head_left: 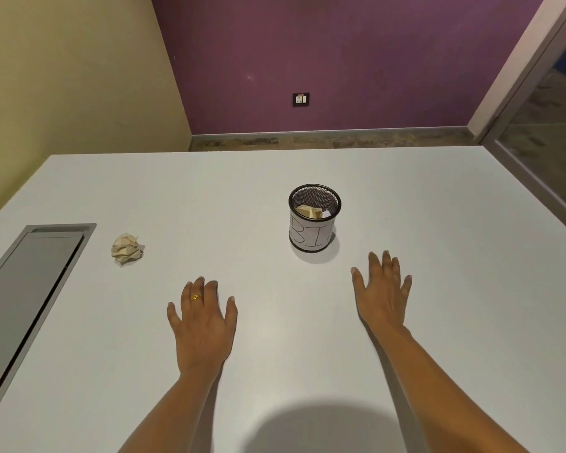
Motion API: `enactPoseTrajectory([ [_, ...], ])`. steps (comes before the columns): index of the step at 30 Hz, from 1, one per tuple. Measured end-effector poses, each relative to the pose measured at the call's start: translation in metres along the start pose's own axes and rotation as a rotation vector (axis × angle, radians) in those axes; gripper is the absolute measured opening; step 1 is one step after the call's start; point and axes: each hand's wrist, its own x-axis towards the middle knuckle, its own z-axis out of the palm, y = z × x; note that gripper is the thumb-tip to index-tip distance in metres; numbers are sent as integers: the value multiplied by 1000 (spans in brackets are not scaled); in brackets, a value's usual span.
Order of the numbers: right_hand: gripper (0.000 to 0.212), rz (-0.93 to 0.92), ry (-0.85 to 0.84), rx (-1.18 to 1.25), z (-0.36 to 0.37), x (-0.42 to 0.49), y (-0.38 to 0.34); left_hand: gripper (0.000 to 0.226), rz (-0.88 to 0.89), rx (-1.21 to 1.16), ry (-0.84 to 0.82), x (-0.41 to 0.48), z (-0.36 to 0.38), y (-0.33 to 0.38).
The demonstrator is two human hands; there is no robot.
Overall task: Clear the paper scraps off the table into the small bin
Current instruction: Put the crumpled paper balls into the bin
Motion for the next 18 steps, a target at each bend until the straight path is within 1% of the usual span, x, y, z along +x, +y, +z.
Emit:
enactPoseTrajectory([
  [2, 56, -12, -16, -65, 6, -3, 1, 66, 5, -5, 9, 0, 2, 0],
  [6, 57, -16, 7, -111, 6, -4, -1, 63, 16, -4, 15, 2, 1, -2],
  [9, 57, -18, 19, -131, 6, -5, -2, 45, 71, 62, 79, 17, -5, -9],
  [10, 57, -19, 24, -136, 6, -5, -2, 38, 52, 58, 118, 27, -9, -13],
  [12, 57, -16, 31, -145, 6, -5, -3, 29, -60, 1, 196, 53, -17, -25],
  [14, 57, -15, 35, -143, 6, -5, -3, 34, -177, -54, 242, 79, -27, -40],
  [15, 57, -14, 38, -140, 7, -5, -3, 37, -206, -67, 244, 90, -31, -48],
  [18, 58, -9, 40, -148, 8, -5, -3, 53, -246, -57, 165, 116, -43, -71],
])
